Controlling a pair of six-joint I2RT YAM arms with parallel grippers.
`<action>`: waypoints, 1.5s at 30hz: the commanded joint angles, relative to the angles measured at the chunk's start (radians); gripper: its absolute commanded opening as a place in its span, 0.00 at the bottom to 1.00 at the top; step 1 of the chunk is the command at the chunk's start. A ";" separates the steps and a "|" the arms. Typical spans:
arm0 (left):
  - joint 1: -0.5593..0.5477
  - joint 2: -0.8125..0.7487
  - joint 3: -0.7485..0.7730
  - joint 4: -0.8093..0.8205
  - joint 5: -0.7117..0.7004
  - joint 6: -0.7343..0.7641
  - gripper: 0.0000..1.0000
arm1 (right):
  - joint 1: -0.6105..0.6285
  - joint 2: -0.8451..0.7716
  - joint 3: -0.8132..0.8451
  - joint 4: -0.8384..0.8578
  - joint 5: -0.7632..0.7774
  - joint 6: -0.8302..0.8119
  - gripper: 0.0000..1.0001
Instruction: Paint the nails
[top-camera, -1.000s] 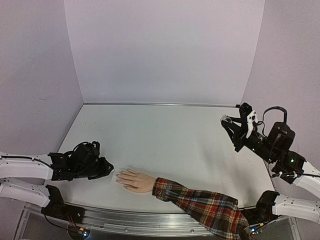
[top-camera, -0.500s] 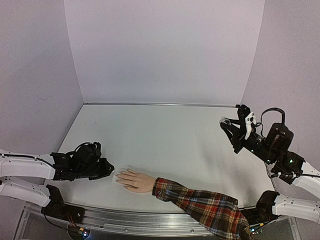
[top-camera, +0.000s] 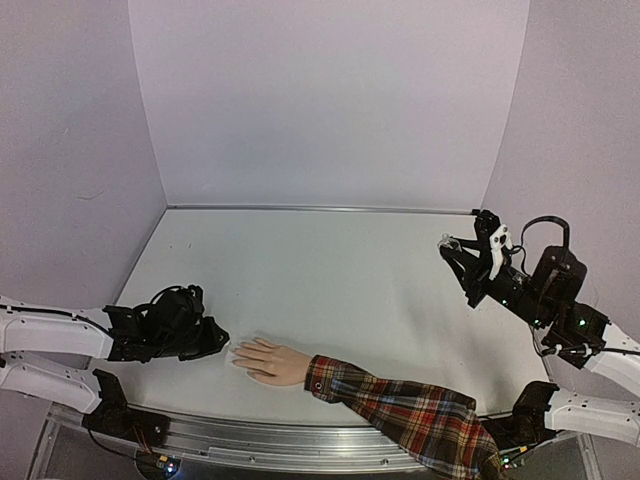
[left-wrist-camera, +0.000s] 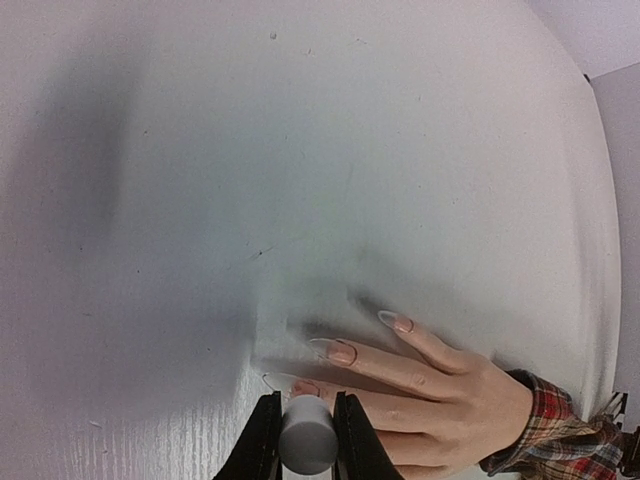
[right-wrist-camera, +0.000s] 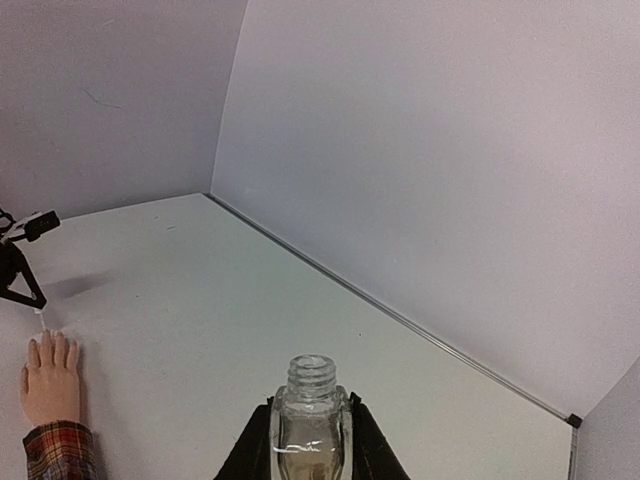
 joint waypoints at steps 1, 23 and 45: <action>0.005 0.005 -0.003 0.032 -0.005 0.005 0.00 | -0.004 -0.003 -0.001 0.026 -0.011 0.002 0.00; 0.005 0.032 0.009 0.025 -0.015 0.007 0.00 | -0.004 -0.001 -0.004 0.026 -0.012 0.002 0.00; 0.005 0.045 0.022 -0.009 -0.038 0.000 0.00 | -0.004 0.001 -0.006 0.026 -0.018 0.004 0.00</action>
